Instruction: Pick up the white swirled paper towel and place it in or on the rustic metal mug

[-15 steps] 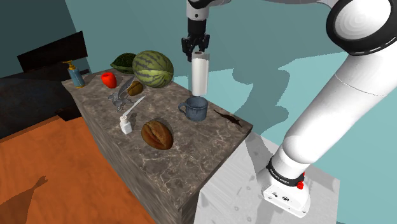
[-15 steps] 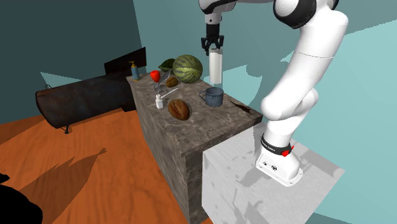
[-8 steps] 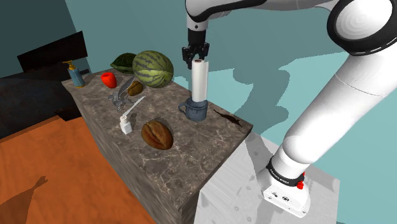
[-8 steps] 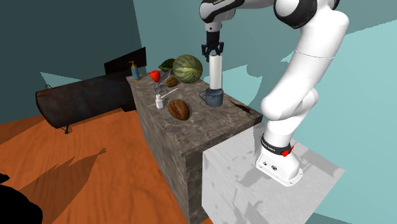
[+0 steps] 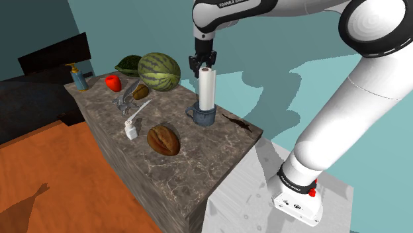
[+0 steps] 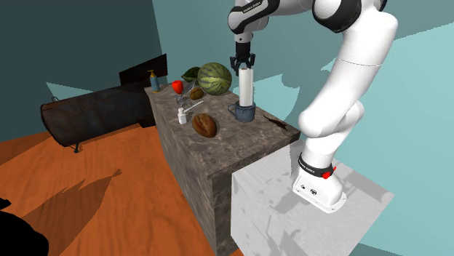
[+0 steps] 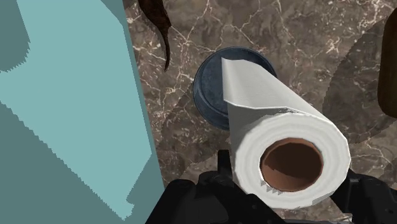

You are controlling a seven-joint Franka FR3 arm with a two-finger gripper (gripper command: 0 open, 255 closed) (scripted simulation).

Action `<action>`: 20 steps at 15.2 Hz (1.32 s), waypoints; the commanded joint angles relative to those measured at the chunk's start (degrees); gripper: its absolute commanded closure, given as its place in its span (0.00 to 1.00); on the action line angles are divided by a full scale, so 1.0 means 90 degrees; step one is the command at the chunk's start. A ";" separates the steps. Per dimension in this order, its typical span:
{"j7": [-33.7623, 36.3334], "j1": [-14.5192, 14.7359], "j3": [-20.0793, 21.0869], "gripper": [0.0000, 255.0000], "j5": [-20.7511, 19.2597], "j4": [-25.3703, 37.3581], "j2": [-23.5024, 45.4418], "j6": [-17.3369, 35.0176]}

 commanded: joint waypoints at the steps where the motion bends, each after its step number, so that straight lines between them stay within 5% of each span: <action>1: 0.0001 0.0000 0.0000 1.00 0.0000 -0.0002 0.0003 0.0007; 4: 0.0001 0.0000 0.0000 1.00 0.0000 -0.0002 0.0003 0.0007; 5: 0.0001 0.0000 0.0000 0.00 0.0000 -0.0002 0.0003 0.0007; 10: 0.0001 0.0000 0.0000 0.00 0.0000 -0.0002 0.0003 0.0007; 14: -0.0011 0.0016 0.0017 0.00 0.0018 0.0724 -0.0071 -0.0794; 20: -0.0011 0.0016 0.0017 0.00 0.0018 0.0724 -0.0071 -0.0794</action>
